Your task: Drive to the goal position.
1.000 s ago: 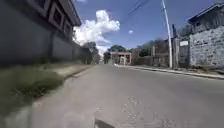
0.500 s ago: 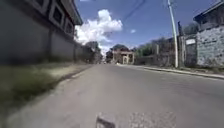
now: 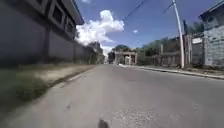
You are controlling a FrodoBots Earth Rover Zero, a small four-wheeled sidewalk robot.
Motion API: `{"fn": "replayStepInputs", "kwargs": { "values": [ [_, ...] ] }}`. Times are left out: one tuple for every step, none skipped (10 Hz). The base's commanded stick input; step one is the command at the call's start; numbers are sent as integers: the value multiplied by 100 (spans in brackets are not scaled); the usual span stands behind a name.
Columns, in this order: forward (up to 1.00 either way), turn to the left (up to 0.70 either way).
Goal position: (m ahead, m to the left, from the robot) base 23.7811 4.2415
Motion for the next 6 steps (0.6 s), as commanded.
{"fn": "replayStepInputs", "kwargs": {
  "values": [
    [100,1],
    [100,1],
    [100,1],
    [100,1],
    [100,1],
    [100,1]
  ]
}}
